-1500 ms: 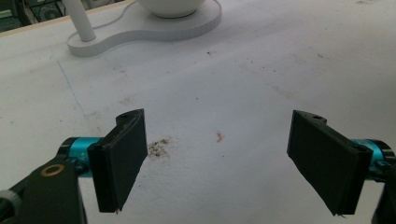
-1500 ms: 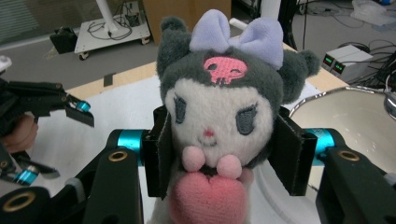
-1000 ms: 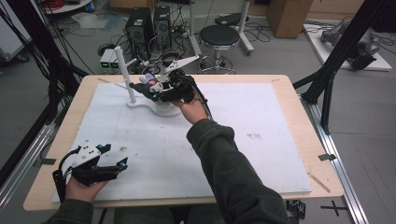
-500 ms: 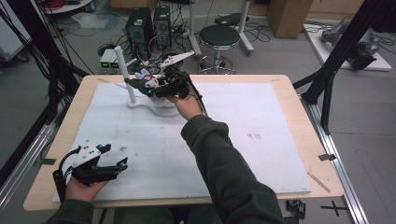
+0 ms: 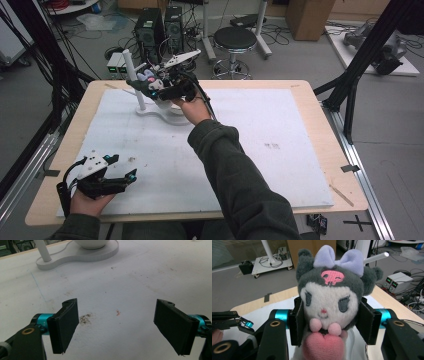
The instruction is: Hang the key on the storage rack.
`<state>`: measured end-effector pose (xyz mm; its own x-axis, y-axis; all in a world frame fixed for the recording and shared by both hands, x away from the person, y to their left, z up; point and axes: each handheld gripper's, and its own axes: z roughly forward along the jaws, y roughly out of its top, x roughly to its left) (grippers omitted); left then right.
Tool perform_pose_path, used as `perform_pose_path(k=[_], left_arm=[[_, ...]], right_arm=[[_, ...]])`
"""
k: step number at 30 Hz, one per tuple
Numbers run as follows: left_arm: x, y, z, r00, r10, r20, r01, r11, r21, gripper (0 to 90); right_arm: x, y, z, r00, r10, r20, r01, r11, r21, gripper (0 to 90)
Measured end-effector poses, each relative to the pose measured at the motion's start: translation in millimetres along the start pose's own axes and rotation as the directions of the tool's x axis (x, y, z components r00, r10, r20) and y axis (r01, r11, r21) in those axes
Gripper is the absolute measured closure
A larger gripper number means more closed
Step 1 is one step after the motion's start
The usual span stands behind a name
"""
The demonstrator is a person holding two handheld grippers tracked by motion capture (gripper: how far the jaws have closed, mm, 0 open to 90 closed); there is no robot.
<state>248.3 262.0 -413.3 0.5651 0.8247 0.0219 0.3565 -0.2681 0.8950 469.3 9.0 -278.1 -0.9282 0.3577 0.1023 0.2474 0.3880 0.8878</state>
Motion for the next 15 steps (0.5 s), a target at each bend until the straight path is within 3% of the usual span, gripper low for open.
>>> perform_pose_path(k=[15], left_arm=[[0.3, 0.3, 0.2, 1.0, 0.003, 0.002, -0.003, 1.0, -0.002, 20.3]], right_arm=[[-3.4, 12.7, 13.9, 1.0, 0.002, 0.009, -0.002, 1.0, -0.011, 46.7]])
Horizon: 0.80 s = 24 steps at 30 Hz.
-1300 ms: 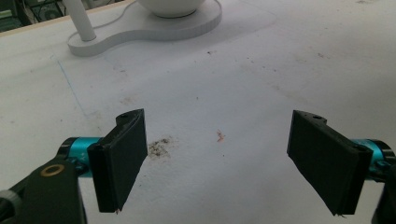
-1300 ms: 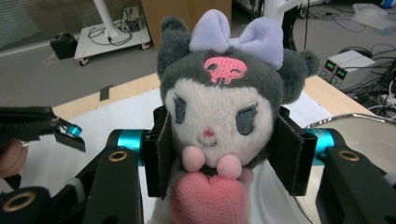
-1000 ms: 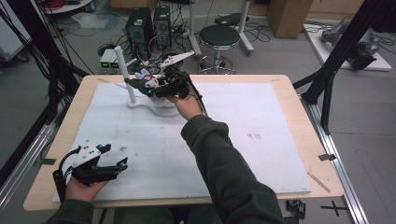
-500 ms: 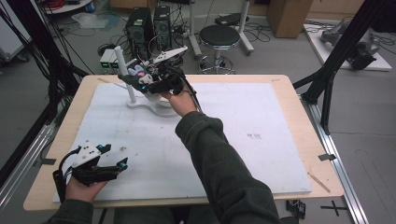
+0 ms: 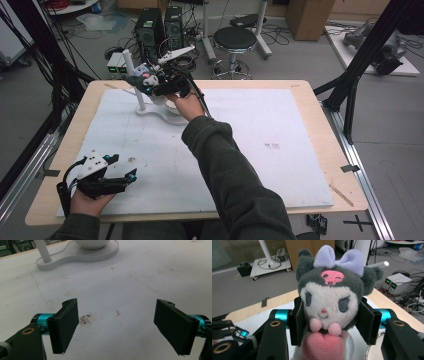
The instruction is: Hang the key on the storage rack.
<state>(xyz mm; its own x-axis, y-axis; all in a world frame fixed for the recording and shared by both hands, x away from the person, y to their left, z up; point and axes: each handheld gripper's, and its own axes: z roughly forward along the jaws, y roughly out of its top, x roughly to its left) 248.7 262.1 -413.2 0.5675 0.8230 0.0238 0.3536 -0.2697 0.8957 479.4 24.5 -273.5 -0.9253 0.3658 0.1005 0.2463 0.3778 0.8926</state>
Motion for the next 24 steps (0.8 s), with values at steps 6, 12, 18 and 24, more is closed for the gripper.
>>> perform_pose_path(k=[6, 12, 18, 24], left_arm=[[0.2, -0.1, -0.2, 1.0, -0.002, -0.003, 0.002, 1.0, -0.002, 20.3], [-0.2, -0.1, 0.0, 1.0, -0.004, 0.0, 0.004, 1.0, 0.0, 20.3], [-0.2, -0.2, -0.1, 1.0, -0.003, 0.0, 0.003, 1.0, -0.001, 20.3], [0.7, -0.3, -0.6, 1.0, 0.0, -0.002, 0.0, 1.0, -0.002, 20.3]], right_arm=[[-0.5, 1.9, 7.0, 0.9999, 0.015, 0.002, -0.015, 1.0, 0.01, 46.7], [1.8, 7.7, 14.5, 1.0, 0.005, -0.004, -0.005, 1.0, 0.008, 46.7], [3.8, 14.0, 23.0, 1.0, 0.006, -0.007, -0.005, 1.0, 0.02, 46.7], [4.1, 14.2, 32.5, 0.9999, 0.013, 0.0, -0.013, 0.999, 0.043, 46.7]])
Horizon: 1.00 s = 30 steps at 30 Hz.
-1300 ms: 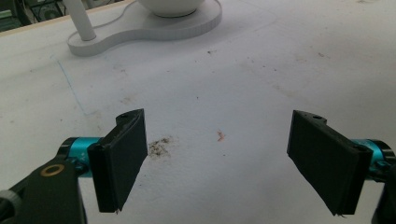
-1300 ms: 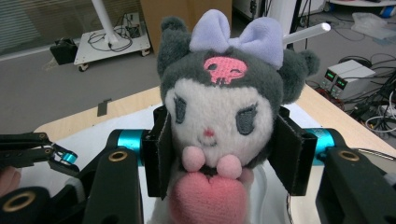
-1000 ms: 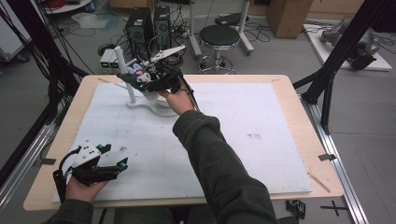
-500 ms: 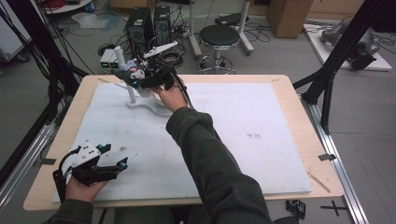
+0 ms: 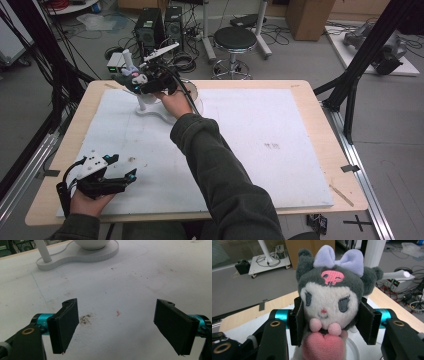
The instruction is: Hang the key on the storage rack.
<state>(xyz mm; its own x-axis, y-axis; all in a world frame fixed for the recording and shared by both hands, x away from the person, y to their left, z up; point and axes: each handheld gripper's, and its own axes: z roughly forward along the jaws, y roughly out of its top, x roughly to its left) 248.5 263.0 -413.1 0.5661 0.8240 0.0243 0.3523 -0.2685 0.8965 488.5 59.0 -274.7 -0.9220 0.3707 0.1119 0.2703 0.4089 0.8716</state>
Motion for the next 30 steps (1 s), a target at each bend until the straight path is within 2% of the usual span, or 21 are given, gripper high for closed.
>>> perform_pose_path(k=[9, 21, 23, 30], left_arm=[[-0.3, 0.2, 0.4, 1.0, 0.0, 0.0, 0.0, 1.0, 0.0, 20.4], [0.1, 0.1, 0.2, 1.0, -0.001, 0.002, 0.001, 1.0, 0.0, 20.3], [0.2, 0.0, 0.1, 1.0, -0.001, 0.002, 0.001, 1.0, -0.001, 20.3], [0.7, -0.3, -0.4, 1.0, -0.002, 0.0, 0.002, 1.0, 0.0, 20.3]], right_arm=[[-2.1, -2.9, 10.0, 0.9997, 0.016, 0.019, -0.016, 1.0, 0.023, 46.7], [-6.7, -6.8, 20.9, 0.9976, 0.053, 0.045, -0.053, 0.998, 0.016, 46.6], [-8.9, -8.1, 22.6, 0.9979, 0.043, 0.049, -0.044, 0.999, 0.023, 46.5], [-13.0, -11.1, 23.0, 0.9957, 0.065, 0.065, -0.068, 0.997, 0.04, 46.2]])
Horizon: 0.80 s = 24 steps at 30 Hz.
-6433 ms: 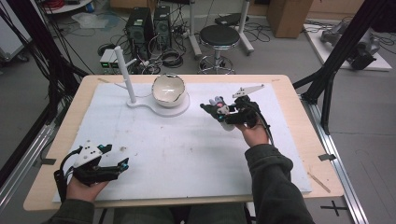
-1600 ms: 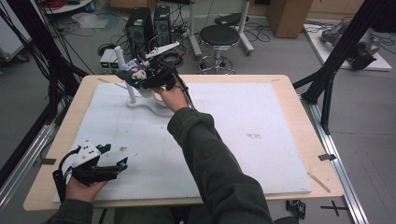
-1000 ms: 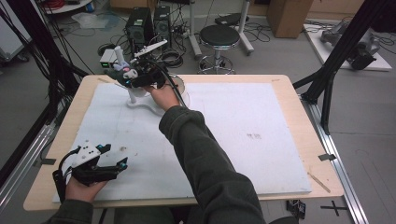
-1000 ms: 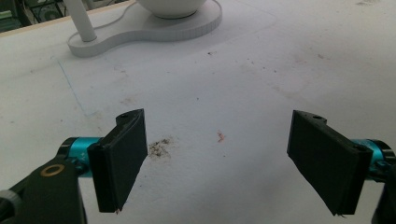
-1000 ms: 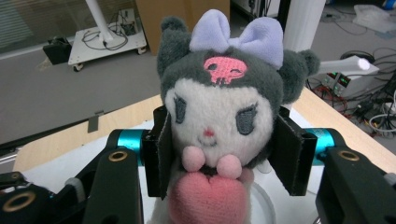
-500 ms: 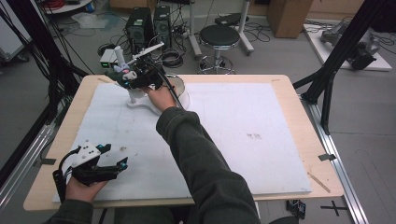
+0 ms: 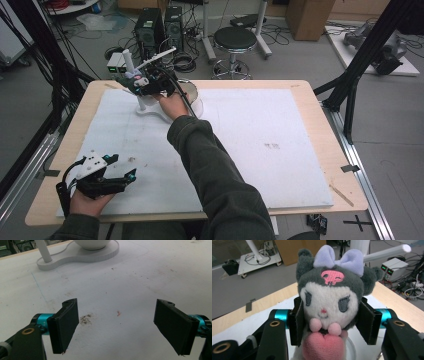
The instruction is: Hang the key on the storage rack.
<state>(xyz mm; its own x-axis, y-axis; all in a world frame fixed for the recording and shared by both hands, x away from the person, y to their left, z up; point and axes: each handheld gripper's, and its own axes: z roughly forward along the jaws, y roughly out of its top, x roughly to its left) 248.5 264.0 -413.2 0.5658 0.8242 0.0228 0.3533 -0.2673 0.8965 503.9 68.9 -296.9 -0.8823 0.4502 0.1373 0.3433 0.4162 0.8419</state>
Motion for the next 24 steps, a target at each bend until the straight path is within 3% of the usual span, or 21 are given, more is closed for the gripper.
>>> perform_pose_path(k=[24], left_arm=[[-0.3, -0.4, -1.6, 1.0, -0.003, -0.004, 0.003, 1.0, -0.001, 20.3]], right_arm=[[-6.1, -21.6, -4.4, 0.9995, -0.032, 0.002, 0.032, 0.997, 0.065, 45.5]])
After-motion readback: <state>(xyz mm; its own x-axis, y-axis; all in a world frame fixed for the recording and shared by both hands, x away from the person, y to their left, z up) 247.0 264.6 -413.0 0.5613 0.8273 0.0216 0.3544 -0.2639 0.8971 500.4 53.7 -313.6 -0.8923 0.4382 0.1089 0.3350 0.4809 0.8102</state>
